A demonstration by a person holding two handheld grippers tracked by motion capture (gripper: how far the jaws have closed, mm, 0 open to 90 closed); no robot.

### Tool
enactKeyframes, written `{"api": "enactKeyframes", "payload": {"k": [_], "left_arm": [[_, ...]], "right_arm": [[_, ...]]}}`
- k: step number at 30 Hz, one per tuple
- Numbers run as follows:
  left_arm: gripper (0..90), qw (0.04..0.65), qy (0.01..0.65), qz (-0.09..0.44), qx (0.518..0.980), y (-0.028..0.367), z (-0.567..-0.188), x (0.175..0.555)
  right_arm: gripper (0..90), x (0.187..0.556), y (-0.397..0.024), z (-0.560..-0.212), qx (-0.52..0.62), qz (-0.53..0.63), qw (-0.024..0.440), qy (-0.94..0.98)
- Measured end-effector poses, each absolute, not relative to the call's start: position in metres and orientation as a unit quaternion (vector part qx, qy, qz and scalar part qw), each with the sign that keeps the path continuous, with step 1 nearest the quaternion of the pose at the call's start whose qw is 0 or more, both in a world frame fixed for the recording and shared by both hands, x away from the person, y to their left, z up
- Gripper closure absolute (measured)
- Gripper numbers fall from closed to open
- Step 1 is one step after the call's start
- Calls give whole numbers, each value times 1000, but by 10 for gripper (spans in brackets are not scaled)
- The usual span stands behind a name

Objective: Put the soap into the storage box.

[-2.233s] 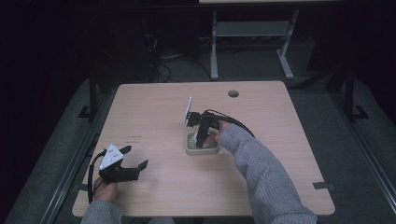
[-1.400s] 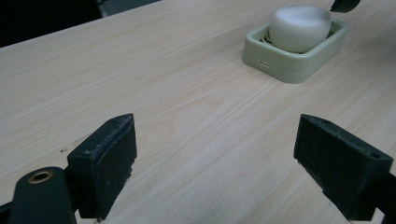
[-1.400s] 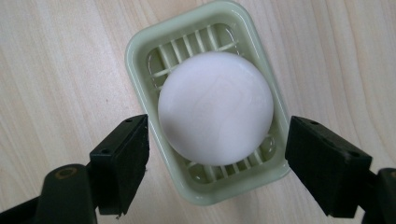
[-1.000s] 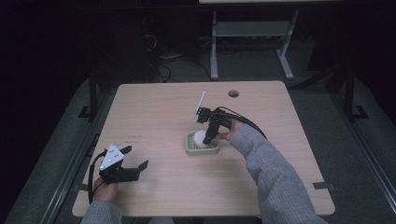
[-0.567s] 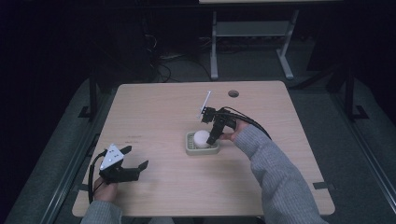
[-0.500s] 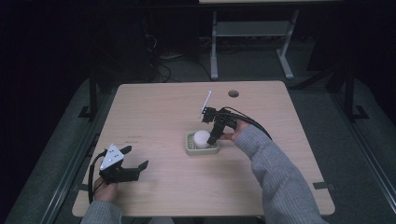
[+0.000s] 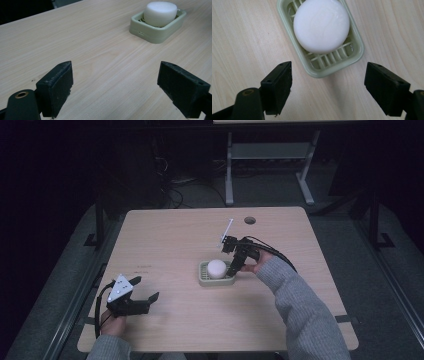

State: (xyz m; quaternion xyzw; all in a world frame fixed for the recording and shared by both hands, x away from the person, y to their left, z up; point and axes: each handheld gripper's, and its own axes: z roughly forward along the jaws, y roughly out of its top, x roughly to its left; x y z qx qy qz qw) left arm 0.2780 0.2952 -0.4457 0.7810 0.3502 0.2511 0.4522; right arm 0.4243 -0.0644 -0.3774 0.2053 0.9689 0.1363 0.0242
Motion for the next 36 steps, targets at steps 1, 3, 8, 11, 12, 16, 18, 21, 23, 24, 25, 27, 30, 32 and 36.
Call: {"api": "enactKeyframes", "payload": {"k": [1, 3, 8, 11, 12, 16, 18, 21, 23, 24, 25, 27, 30, 32, 36], "left_arm": [[128, 453, 350, 251, 781, 295, -446, 278], [128, 452, 350, 251, 781, 295, -446, 278], [128, 452, 350, 251, 781, 295, -446, 278], [128, 452, 350, 251, 781, 295, -446, 278], [128, 452, 350, 251, 781, 295, -446, 278], [128, 452, 350, 251, 781, 295, -446, 278], [128, 452, 350, 252, 781, 295, -446, 278], [128, 452, 350, 252, 781, 295, -446, 278], [128, 452, 350, 252, 781, 295, -446, 278], [128, 452, 350, 252, 781, 295, -446, 278], [128, 451, 350, 252, 781, 295, -446, 278], [128, 451, 350, 252, 782, 295, -446, 278], [128, 450, 350, 253, 782, 295, -446, 278], [129, 450, 352, 252, 781, 296, -446, 278], [128, 449, 352, 252, 782, 296, -446, 278]], "right_arm": [[218, 424, -66, -377, 205, 137, 25, 969], [218, 423, -68, -377, 209, 138, 25, 968], [218, 421, -74, -378, 213, 139, 24, 967], [218, 420, -77, -379, 216, 138, 22, 966], [218, 420, -79, -380, 218, 140, 22, 966], [218, 419, -82, -381, 219, 140, 21, 965], [219, 418, -83, -381, 220, 143, 19, 965], [219, 417, -86, -381, 222, 141, 21, 965], [219, 416, -88, -379, 222, 142, 23, 964], [219, 416, -88, -379, 222, 142, 23, 964], [218, 415, -89, -378, 222, 142, 22, 964], [219, 414, -90, -378, 221, 143, 25, 964], [219, 412, -91, -378, 222, 146, 24, 964], [219, 412, -93, -380, 224, 145, 23, 964], [221, 409, -97, -383, 226, 145, 18, 963]]}}
